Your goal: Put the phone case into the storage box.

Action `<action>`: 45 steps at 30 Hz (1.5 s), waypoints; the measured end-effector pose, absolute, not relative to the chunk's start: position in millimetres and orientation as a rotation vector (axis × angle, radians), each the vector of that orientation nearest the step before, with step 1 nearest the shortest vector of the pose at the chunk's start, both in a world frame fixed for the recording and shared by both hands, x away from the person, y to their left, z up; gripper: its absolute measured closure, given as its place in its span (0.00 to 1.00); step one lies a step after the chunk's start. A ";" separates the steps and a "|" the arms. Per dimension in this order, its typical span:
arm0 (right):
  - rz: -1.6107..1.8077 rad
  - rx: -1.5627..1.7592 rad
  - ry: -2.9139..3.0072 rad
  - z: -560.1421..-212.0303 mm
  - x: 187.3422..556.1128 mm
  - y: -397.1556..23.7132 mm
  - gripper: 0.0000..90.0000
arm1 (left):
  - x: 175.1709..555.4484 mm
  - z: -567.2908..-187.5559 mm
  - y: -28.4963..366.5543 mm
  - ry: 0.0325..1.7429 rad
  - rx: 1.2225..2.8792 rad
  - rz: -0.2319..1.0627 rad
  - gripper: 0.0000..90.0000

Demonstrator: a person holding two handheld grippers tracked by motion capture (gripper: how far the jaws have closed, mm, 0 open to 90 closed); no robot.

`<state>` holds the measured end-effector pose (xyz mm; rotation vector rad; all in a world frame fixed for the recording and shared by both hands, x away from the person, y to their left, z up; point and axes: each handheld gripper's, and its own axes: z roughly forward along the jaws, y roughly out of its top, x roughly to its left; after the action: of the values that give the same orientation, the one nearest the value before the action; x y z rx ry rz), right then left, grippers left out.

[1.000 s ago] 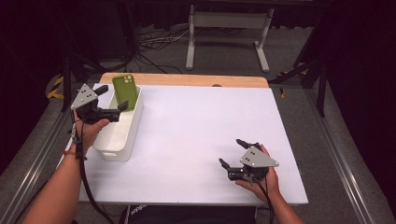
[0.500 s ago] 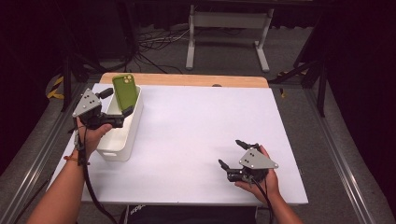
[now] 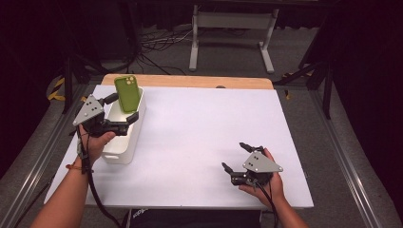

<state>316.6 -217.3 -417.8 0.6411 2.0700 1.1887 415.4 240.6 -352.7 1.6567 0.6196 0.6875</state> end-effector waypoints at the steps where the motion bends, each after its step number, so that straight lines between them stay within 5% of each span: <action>1: 1.189 0.640 2.069 -417.8 316.5 -216.9 0.17 | 414.6 -352.3 240.0 0.620 1.657 0.688 0.05; 45: 1.215 0.622 2.065 -412.3 309.3 -212.5 0.17 | 367.5 -360.6 214.3 0.479 1.691 0.646 0.06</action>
<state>309.3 -212.5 -412.3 0.6224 2.0654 1.2150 367.5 214.3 -360.6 1.6905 0.4791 0.6460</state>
